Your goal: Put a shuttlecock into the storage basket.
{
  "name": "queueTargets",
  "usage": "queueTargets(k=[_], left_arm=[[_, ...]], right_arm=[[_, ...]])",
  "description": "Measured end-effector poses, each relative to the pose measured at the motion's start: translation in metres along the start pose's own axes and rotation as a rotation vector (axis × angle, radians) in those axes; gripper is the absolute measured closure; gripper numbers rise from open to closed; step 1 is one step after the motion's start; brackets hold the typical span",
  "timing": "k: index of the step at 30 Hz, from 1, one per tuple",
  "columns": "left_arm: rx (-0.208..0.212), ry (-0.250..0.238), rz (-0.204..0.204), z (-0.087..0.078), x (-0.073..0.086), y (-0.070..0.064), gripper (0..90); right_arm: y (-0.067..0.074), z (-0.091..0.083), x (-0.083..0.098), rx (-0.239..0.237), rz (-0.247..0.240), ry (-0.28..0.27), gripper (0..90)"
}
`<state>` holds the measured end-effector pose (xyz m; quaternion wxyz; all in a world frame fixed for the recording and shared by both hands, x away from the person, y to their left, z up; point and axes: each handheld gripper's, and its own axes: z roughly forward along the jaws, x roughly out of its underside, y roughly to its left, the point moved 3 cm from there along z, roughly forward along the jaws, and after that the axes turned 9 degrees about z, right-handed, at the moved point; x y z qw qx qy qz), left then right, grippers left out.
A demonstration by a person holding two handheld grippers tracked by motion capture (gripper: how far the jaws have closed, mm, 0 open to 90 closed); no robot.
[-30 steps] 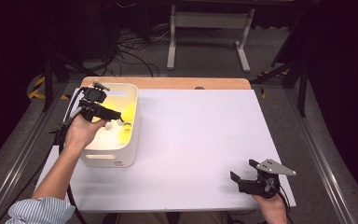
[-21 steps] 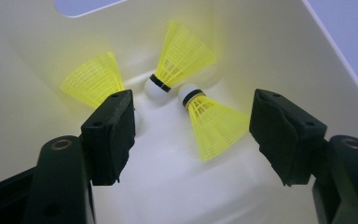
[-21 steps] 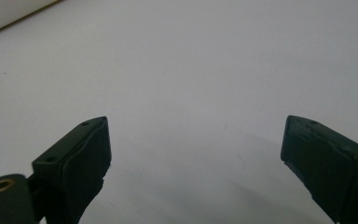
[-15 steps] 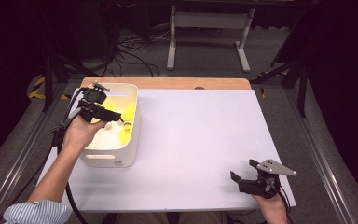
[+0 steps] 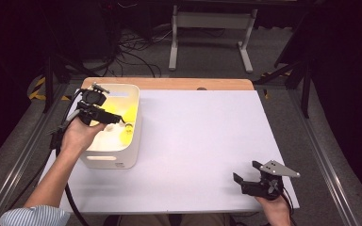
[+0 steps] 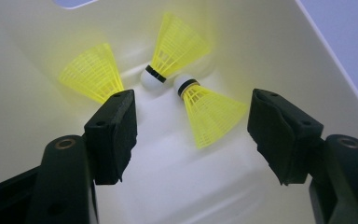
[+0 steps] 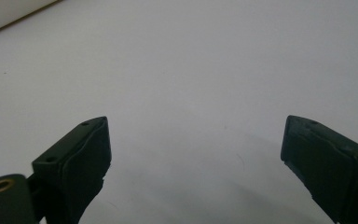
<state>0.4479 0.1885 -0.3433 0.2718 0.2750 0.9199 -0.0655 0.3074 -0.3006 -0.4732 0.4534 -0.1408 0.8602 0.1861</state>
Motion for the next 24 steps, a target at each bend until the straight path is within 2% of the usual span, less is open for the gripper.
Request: queueTargets(k=[24], left_arm=[[-0.02,0.007,0.015,-0.017,0.009,0.0,33.3]], right_arm=[[0.001,0.0,0.0,-0.001,0.0,0.002,8.9]])
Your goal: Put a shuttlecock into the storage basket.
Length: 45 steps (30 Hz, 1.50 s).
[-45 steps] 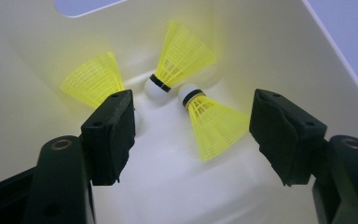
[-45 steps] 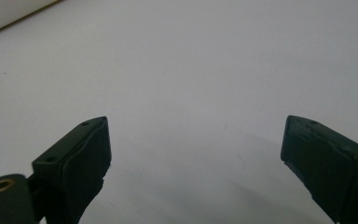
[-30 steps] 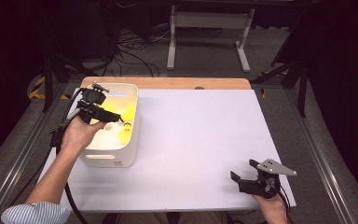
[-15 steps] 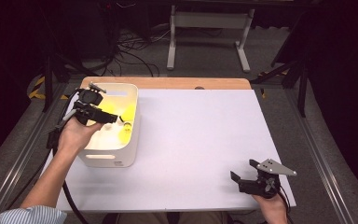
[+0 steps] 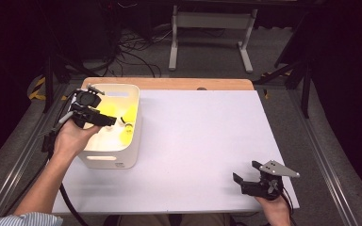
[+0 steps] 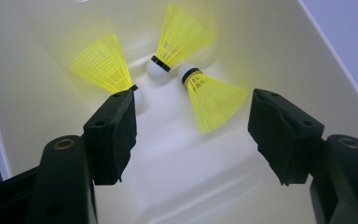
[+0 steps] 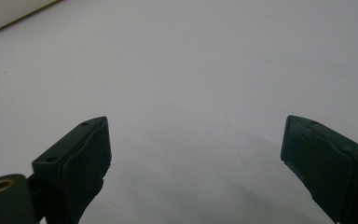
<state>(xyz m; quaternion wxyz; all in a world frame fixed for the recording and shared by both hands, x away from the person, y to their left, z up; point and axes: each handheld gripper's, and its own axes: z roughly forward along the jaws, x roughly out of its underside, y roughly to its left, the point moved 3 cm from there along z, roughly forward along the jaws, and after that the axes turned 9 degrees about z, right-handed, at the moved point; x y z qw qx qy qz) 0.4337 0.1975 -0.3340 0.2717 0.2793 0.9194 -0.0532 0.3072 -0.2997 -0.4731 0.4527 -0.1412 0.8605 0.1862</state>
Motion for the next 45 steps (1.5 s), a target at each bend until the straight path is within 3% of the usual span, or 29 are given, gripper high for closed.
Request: queueTargets(k=[27,45], left_arm=[[-0.009,0.008,-0.009,-0.011,0.007,0.005,34.3],[-0.017,0.007,-0.038,-0.019,0.016,0.017,33.9]], right_arm=[[0.0,0.0,0.0,-0.001,0.001,0.0,8.8],[0.0,0.0,0.0,0.0,-0.001,0.003,8.9]])
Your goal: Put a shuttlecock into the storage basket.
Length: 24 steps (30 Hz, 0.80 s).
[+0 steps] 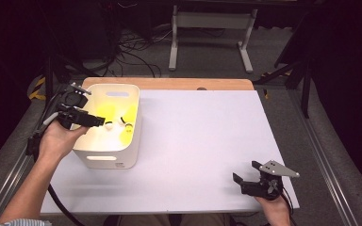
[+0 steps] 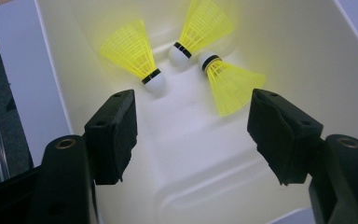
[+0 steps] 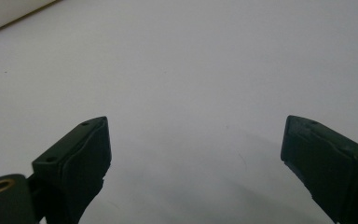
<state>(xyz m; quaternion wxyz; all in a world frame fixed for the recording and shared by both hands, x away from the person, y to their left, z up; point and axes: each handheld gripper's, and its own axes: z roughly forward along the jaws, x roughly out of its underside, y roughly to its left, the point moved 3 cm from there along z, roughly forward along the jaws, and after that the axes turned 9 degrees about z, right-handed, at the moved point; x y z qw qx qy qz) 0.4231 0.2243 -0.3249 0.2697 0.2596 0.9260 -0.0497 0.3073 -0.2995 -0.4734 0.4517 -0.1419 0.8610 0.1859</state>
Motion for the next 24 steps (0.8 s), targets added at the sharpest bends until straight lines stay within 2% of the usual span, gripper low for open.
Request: queueTargets(k=[24], left_arm=[[-0.004,0.01,-0.045,-0.003,0.008,0.016,33.9]], right_arm=[[0.0,0.0,0.0,0.002,-0.001,0.003,8.8]])
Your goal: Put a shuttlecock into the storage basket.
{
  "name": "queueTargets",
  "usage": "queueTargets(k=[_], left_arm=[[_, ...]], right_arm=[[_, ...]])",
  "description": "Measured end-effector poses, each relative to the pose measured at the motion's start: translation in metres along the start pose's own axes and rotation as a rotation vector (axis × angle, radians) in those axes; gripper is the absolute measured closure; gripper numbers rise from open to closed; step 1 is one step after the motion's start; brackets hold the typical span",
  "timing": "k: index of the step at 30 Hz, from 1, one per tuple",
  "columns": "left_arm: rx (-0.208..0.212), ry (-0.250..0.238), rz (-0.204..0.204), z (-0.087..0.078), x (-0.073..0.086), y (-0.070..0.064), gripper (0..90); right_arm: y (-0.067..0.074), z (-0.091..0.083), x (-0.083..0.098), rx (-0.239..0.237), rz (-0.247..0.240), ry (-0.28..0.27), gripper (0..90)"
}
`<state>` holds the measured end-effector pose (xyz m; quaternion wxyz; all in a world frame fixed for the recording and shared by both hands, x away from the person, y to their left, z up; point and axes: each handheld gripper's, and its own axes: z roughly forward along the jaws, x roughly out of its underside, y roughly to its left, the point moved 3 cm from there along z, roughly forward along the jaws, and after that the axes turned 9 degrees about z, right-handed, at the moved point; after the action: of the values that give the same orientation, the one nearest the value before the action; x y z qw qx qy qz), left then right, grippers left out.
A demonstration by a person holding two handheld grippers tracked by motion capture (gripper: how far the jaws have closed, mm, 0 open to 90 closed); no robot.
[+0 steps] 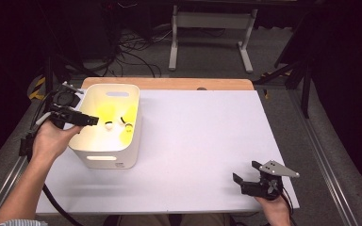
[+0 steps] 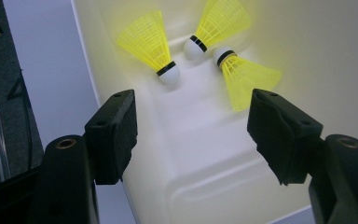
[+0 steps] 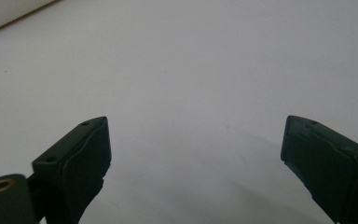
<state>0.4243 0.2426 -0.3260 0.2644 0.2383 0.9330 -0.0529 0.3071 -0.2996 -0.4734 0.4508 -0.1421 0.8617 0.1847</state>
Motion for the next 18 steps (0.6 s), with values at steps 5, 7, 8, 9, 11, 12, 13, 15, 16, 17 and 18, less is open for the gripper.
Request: queueTargets(k=[5,7,8,9,11,12,13,15,16,17,18], left_arm=[[-0.004,-0.002,-0.009,-0.0017,0.0011,0.0018,34.0],[-0.005,-0.001,-0.01,-0.0021,0.0013,0.0025,34.0],[-0.007,-0.002,-0.012,-0.0023,0.0015,0.0034,34.0],[-0.009,-0.001,-0.013,-0.0025,0.0016,0.0039,34.0],[-0.008,-0.002,-0.017,-0.0024,0.0018,0.0053,33.9],[-0.009,0.0,-0.021,-0.0023,0.0019,0.0058,33.9],[-0.01,0.001,-0.021,-0.0023,0.0022,0.0067,33.8],[-0.011,0.0,-0.026,-0.0018,0.0027,0.008,33.8],[-0.012,0.002,-0.027,-0.0016,0.0031,0.0088,33.8],[-0.012,0.002,-0.027,-0.0016,0.0031,0.0088,33.8],[-0.012,0.001,-0.031,-0.0015,0.0037,0.0096,33.9]], right_arm=[[0.0,0.0,-0.0001,-0.001,-0.002,-0.002,8.8],[0.0002,-0.0001,-0.0001,-0.001,-0.001,-0.001,8.9],[0.0002,-0.0002,-0.0001,-0.001,-0.001,-0.002,8.9],[0.0002,-0.0002,-0.0001,-0.001,0.0,-0.002,8.9],[0.0001,-0.0001,-0.0001,-0.001,0.0,-0.002,8.8],[0.0001,-0.0001,-0.0001,-0.001,0.0,-0.001,8.9],[0.0001,0.0,-0.0001,-0.001,0.0,-0.001,8.9],[0.0002,-0.0001,-0.0001,-0.002,-0.001,-0.002,8.9],[0.0001,-0.0002,-0.0001,-0.001,0.0,-0.002,8.8],[0.0001,-0.0002,-0.0001,-0.001,0.0,-0.002,8.8],[0.0,-0.0002,-0.0002,-0.002,-0.001,-0.003,8.9]])
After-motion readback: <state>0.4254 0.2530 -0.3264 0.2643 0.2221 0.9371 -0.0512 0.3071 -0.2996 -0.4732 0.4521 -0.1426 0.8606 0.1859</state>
